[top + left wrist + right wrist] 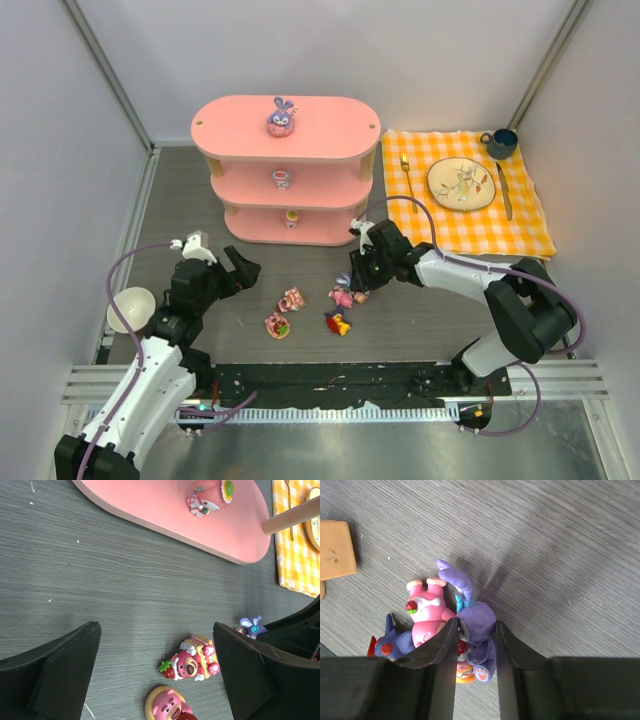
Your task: Place and organize the plastic toys onto the shelf
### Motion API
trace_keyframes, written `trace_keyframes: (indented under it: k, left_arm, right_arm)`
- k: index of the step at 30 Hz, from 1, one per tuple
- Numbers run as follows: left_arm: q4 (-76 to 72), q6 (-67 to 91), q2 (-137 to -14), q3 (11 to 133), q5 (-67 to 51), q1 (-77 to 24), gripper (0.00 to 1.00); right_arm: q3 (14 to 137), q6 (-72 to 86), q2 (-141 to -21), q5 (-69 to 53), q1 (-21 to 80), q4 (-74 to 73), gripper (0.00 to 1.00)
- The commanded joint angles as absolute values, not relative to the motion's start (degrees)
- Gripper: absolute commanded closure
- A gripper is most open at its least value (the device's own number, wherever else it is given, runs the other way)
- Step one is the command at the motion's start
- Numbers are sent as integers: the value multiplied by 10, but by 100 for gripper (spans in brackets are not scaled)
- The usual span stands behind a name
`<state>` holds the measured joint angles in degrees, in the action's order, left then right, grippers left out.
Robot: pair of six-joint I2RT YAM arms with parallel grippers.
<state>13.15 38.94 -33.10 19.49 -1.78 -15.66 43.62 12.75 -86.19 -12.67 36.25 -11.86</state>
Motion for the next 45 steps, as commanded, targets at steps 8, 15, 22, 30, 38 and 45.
trace_keyframes:
  k: [8, 15, 22, 30, 38, 45]
  left_arm:
    - [116, 387, -332, 215, -28, -158, 0]
    - [114, 388, -333, 216, -30, -158, 0]
    - [112, 388, -337, 216, -33, -158, 0]
    - [115, 389, -333, 218, -29, -158, 0]
    - [117, 388, -333, 217, -24, -158, 0]
    - [103, 388, -345, 214, -24, -158, 0]
  right_arm:
    - [461, 126, -824, -161, 359, -134, 99]
    - [479, 127, -659, -145, 359, -168, 99]
    - [570, 122, -493, -170, 359, -105, 99]
    - [757, 125, -583, -150, 359, -24, 99]
    - [848, 74, -706, -126, 352, 121, 99]
    - [816, 118, -757, -133, 317, 291, 99]
